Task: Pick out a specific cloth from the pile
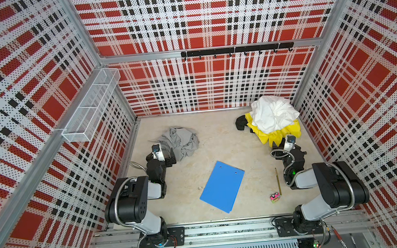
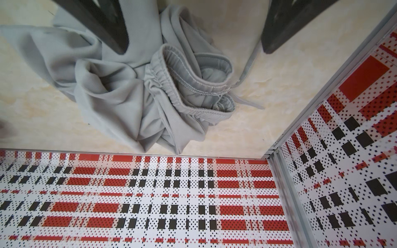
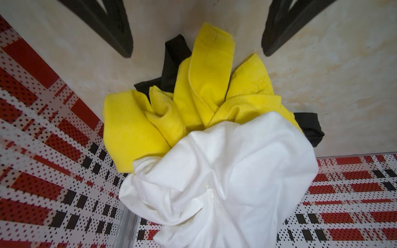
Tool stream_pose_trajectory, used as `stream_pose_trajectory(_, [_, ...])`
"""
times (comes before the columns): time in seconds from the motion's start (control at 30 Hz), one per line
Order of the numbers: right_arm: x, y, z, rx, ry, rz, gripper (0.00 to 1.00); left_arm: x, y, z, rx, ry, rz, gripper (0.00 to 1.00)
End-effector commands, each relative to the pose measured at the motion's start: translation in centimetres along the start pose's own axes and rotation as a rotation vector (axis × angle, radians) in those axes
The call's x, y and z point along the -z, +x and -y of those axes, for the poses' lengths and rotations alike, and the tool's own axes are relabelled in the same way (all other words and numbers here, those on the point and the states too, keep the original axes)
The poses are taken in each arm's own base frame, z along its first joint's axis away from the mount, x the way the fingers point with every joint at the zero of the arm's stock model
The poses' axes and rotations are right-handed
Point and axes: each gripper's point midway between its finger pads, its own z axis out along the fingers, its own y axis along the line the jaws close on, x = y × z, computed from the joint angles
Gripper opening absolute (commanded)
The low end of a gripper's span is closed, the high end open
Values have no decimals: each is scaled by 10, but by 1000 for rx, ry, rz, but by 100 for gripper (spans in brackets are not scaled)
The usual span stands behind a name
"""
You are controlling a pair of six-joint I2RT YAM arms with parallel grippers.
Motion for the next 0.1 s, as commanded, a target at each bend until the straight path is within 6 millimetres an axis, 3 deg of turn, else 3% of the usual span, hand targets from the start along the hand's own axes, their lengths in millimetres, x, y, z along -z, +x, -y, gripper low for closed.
stream_pose_trajectory(0.0, [1,-29,-3,-1,-19,115,100,-4,-15,4,4,32,47,99])
stream_pose_trajectory(0.07, [0,-26,-3,2,-20,104,100,-3,-15,3,12,27,49,99])
